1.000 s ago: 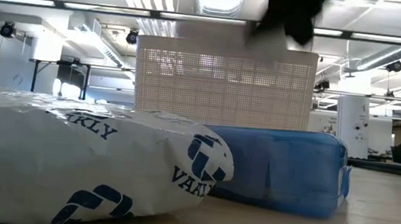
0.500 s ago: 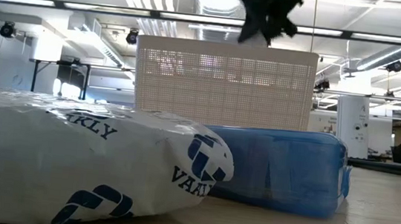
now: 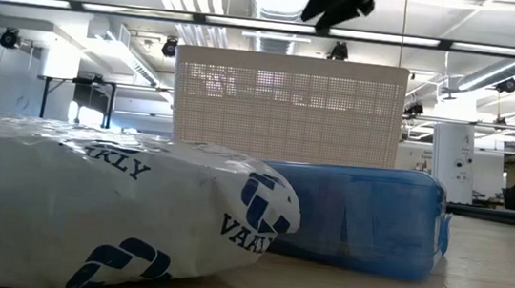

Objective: Pick & place medical supplies in basket/bin
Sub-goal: Put the white medicine bottle into the white bin

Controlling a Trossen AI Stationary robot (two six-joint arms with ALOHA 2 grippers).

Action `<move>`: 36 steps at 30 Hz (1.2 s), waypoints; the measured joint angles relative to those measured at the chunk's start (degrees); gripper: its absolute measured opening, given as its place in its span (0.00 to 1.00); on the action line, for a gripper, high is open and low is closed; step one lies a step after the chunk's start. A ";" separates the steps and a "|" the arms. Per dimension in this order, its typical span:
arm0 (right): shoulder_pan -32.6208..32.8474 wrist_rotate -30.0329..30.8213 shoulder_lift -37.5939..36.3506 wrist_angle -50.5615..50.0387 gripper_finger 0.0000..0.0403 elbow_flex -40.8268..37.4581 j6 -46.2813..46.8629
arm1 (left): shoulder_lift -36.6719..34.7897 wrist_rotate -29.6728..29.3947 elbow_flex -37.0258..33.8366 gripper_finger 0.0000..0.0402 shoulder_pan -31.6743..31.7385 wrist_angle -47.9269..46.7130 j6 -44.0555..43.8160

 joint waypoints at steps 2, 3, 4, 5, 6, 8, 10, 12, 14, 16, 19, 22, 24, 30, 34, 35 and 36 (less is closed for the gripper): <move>2.33 3.24 -0.40 -2.34 0.87 0.00 2.03 | 0.11 7.17 -1.47 0.66 0.37 -2.20 -6.92; 3.44 5.51 -0.55 -3.73 0.87 -0.07 4.08 | 0.31 10.64 -2.37 0.66 0.47 -3.74 -11.00; 4.30 7.71 -0.84 -5.42 0.87 -0.11 6.89 | 0.65 14.18 -3.30 0.66 0.49 -4.85 -14.98; 5.04 9.73 -1.34 -7.38 0.87 -0.11 10.56 | 1.05 17.59 -4.33 0.66 0.40 -5.26 -18.36; 5.74 11.09 -1.89 -9.57 0.87 -0.11 15.00 | 1.59 20.70 -5.49 0.66 0.04 -4.96 -21.20; 6.62 11.49 -2.87 -14.90 0.86 -0.05 25.91 | 2.93 26.51 -7.67 0.66 -1.30 -3.53 -27.44; 6.93 10.82 -3.10 -20.59 0.86 -0.05 35.11 | 4.26 31.26 -9.20 0.66 -2.83 -0.93 -32.65; 7.21 10.90 -3.12 -25.09 0.86 -0.27 40.91 | 5.29 33.44 -9.95 0.66 -3.64 2.85 -33.53; 7.21 11.32 -3.27 -26.63 0.86 -0.49 43.61 | 6.15 33.41 -10.01 0.66 -3.67 4.74 -33.61; 7.26 11.31 -3.36 -26.46 0.86 -1.11 44.06 | 6.81 33.29 -9.74 0.66 -3.32 3.35 -33.62; 7.28 11.24 -2.84 -25.18 0.86 -2.29 43.93 | 8.03 35.93 -9.51 0.66 -2.79 -0.89 -33.85; 7.23 11.29 -2.88 -23.27 0.86 -3.42 43.94 | 9.04 39.64 -9.89 0.66 -2.74 -4.20 -34.37; 7.26 11.28 -2.90 -22.44 0.86 -3.89 43.92 | 9.17 40.02 -10.39 0.66 -2.79 -3.62 -34.52; 7.21 11.26 -2.88 -21.46 0.86 -4.24 43.94 | 9.25 40.06 -13.00 0.66 -2.68 -0.33 -34.68; 7.25 11.24 -2.88 -20.28 0.86 -4.28 43.93 | 9.22 40.11 -17.87 0.66 -2.70 7.93 -35.07; 7.25 11.24 -2.88 -19.85 0.86 -4.28 43.94 | 9.22 40.22 -19.45 0.66 -2.68 10.72 -35.42; 7.23 11.24 -2.88 -19.61 0.86 -4.31 43.92 | 9.05 40.23 -20.89 0.66 -2.67 13.16 -35.70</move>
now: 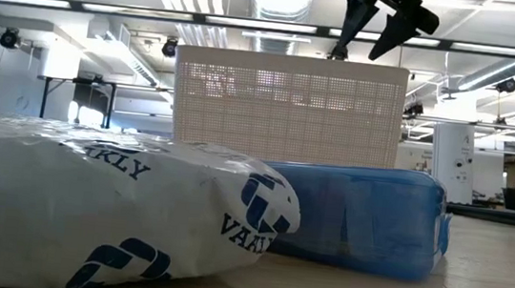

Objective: Pick & place medical supplies in basket/bin
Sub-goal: Put the white medicine bottle into the white bin

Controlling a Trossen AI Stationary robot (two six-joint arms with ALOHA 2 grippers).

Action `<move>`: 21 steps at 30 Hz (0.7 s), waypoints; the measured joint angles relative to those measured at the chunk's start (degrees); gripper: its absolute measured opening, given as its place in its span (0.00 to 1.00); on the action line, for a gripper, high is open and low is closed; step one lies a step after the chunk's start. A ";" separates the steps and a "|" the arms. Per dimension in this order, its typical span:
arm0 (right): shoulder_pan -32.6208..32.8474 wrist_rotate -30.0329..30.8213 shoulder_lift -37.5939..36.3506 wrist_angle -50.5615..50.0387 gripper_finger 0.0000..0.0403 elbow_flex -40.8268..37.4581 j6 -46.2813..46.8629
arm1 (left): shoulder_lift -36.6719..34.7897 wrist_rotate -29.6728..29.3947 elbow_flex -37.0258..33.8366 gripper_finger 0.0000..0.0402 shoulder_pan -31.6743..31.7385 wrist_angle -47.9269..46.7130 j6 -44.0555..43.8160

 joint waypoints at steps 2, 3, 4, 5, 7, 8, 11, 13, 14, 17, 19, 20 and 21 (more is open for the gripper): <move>0.00 0.01 0.00 0.10 0.86 -0.02 0.08 | -0.42 0.07 -2.90 0.66 0.21 4.68 -0.07; 0.00 0.02 0.00 0.24 0.86 -0.04 0.15 | -0.40 0.20 -4.12 0.66 0.33 6.19 -0.07; 0.00 0.02 0.00 0.28 0.86 -0.09 0.15 | -0.57 0.31 -5.15 0.66 0.52 7.08 -0.07; 0.00 0.00 0.00 0.29 0.86 -0.09 0.15 | -0.61 0.63 -5.97 0.66 0.68 7.42 -0.08; 0.00 0.00 0.00 0.42 0.86 -0.09 0.22 | -0.72 0.72 -7.21 0.66 1.07 7.67 0.21; 0.00 0.00 0.00 0.42 0.86 -0.09 0.24 | -0.72 0.72 -7.65 0.66 1.16 7.78 0.77; 0.00 0.00 0.00 0.45 0.86 -0.09 0.38 | -0.76 0.52 -8.89 0.66 1.53 7.95 1.76; 0.00 0.00 0.00 0.53 0.86 -0.09 0.42 | -0.76 0.60 -9.30 0.66 1.79 8.00 1.82; 0.00 0.00 0.00 0.60 0.86 -0.09 0.44 | -0.76 0.55 -9.41 0.66 1.81 8.09 1.81; 0.00 0.00 0.02 0.61 0.86 -0.09 0.44 | -0.67 0.03 -9.13 0.66 1.77 7.80 1.94; 0.00 0.00 0.02 0.65 0.86 -0.09 0.44 | -0.56 -1.35 -8.64 0.66 1.74 6.89 2.51; 0.00 0.00 0.02 0.67 0.86 -0.09 0.44 | -0.52 -2.07 -8.48 0.66 1.74 6.55 3.10; 0.00 0.00 0.02 0.68 0.86 -0.09 0.44 | -0.54 -2.53 -8.39 0.66 1.74 6.47 3.85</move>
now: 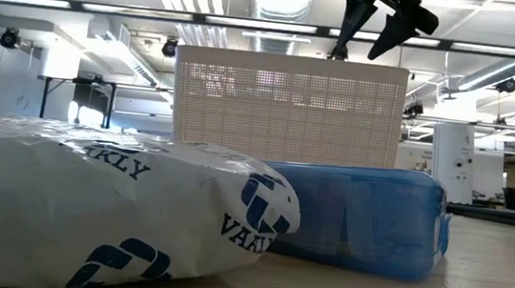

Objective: Pick & place medical supplies in basket/bin
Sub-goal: Put the white medicine bottle into the white bin

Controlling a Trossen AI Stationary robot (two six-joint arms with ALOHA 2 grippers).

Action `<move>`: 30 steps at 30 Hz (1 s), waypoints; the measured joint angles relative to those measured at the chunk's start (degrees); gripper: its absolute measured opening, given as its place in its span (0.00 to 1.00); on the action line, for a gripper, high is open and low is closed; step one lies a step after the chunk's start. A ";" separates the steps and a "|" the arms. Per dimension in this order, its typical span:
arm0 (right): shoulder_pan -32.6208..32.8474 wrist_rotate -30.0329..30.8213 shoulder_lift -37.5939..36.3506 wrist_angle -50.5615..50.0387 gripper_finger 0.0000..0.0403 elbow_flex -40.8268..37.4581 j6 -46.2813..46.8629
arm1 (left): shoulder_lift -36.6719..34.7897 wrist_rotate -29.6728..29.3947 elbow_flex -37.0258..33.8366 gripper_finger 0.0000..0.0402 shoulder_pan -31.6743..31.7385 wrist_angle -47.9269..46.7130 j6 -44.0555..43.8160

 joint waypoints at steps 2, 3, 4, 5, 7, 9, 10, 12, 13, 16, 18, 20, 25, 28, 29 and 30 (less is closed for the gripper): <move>0.00 0.00 0.00 0.02 0.86 0.00 0.00 | -0.05 -0.65 0.04 0.67 0.08 -0.21 1.10; 0.00 0.00 0.00 0.05 0.86 0.00 0.00 | -0.05 -0.79 0.04 0.68 0.13 -0.47 1.20; 0.00 0.00 0.00 0.07 0.86 0.00 0.00 | -0.05 -0.83 0.04 0.69 0.15 -0.70 1.24; 0.00 0.00 0.00 0.09 0.86 0.00 0.00 | -0.05 -0.89 0.04 0.71 0.15 -0.96 1.26; 0.00 0.00 0.00 0.09 0.86 0.00 0.00 | -0.05 -0.94 0.02 0.74 0.15 -1.52 1.26; 0.00 0.00 0.00 0.09 0.86 0.00 0.00 | -0.11 -0.79 -0.02 0.77 0.15 -2.27 1.32; 0.00 0.00 0.00 0.09 0.86 0.00 0.00 | -0.09 -0.80 -0.08 0.79 0.17 -2.50 1.64; 0.00 0.00 0.00 0.09 0.86 0.00 -0.02 | 0.64 -0.42 -0.65 0.81 0.17 -3.59 2.19; 0.00 -0.01 0.00 0.07 0.86 0.00 -0.02 | 0.38 -0.36 -0.62 0.82 0.19 -4.44 2.57; -0.02 0.00 0.00 0.11 0.86 0.00 -0.13 | -0.05 -0.33 -0.75 0.82 0.15 -3.07 3.05; -0.02 0.00 0.00 0.11 0.86 -0.02 -0.16 | 0.26 -0.26 -1.23 0.82 0.17 -4.35 3.02; -0.02 0.00 0.00 0.09 0.86 -0.07 -0.20 | -0.08 -0.30 -0.92 0.79 0.20 -4.02 3.03; -0.02 0.07 0.00 0.17 0.86 -0.11 -0.76 | -0.11 -0.31 -0.77 0.67 0.17 -5.03 3.03; 0.22 1.67 0.00 0.18 0.86 0.20 -2.52 | -0.17 -1.02 0.71 0.62 0.23 -7.19 3.03; 0.36 2.45 0.00 0.27 0.86 0.41 -3.14 | -0.29 -2.07 1.60 0.61 0.24 -7.89 3.03; 0.40 3.17 -0.11 0.26 0.86 0.62 -3.60 | -0.53 -4.05 2.88 0.61 0.24 -9.09 3.33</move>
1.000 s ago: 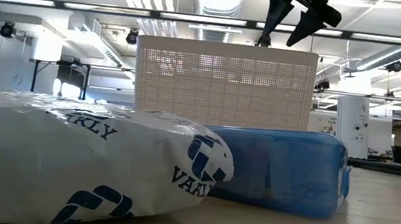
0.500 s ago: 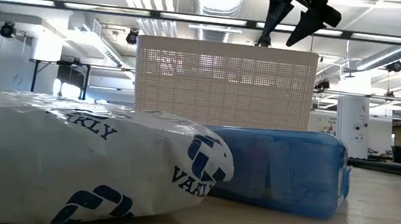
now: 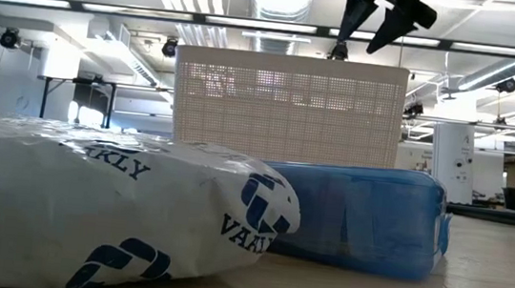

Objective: Pick & place medical supplies in basket/bin
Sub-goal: Put the white medicine bottle into the white bin

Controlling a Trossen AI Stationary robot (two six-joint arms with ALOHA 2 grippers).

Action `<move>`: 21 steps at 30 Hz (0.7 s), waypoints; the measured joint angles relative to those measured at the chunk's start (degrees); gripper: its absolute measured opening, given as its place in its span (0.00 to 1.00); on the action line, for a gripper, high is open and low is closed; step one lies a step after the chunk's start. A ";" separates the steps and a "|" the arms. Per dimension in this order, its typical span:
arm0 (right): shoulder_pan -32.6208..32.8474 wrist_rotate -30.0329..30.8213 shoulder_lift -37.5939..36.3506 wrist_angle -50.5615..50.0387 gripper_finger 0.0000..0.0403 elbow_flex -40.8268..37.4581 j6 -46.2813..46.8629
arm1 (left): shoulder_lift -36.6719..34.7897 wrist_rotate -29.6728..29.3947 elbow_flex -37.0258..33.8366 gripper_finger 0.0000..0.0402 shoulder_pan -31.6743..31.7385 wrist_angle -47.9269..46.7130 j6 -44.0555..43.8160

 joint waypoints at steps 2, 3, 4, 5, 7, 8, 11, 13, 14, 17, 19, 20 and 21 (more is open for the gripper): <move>0.01 0.60 -0.30 -0.13 0.86 0.40 -1.37 | -0.77 -5.35 3.41 0.61 0.04 -2.92 1.47; -0.01 0.76 -0.46 -0.05 0.86 0.71 -2.16 | -1.21 -8.98 5.66 0.61 0.03 -4.51 3.06; -0.02 0.79 -0.81 0.01 0.86 0.85 -2.98 | -1.57 -12.95 8.11 0.61 0.09 -6.29 4.72; -0.03 0.84 -1.13 -0.06 0.86 0.93 -3.67 | -1.98 -16.94 10.83 0.62 0.17 -8.23 6.38; -0.03 0.85 -1.85 -0.08 0.86 1.15 -4.71 | -2.76 -25.88 16.66 0.62 0.18 -12.78 10.61; -0.02 0.87 -2.30 -0.05 0.86 1.24 -5.62 | -3.11 -30.73 19.48 0.62 0.22 -14.89 13.37; 0.13 0.87 -3.87 -0.07 0.86 1.35 -7.56 | -4.04 -45.99 26.88 0.62 0.94 -18.29 23.70; 0.29 0.94 -5.17 -0.13 0.86 1.35 -7.91 | -4.83 -53.23 31.00 0.62 3.24 -19.33 32.07; 0.38 0.96 -5.89 -0.20 0.86 1.35 -8.15 | -5.28 -54.94 32.68 0.62 5.16 -19.24 36.75; 1.22 1.16 -8.27 -0.24 0.86 1.35 -8.22 | -6.02 -54.52 37.46 0.62 14.54 -18.66 52.80; 2.13 1.39 -9.81 -0.27 0.86 1.35 -8.20 | -6.14 -51.14 39.58 0.62 21.70 -15.57 66.97; 2.58 1.40 -10.52 -0.28 0.86 1.33 -8.19 | -6.14 -48.45 40.31 0.62 25.63 -12.84 74.79; 3.03 1.41 -11.09 -0.26 0.86 1.31 -8.18 | -6.14 -45.00 40.74 0.62 29.79 -9.34 82.21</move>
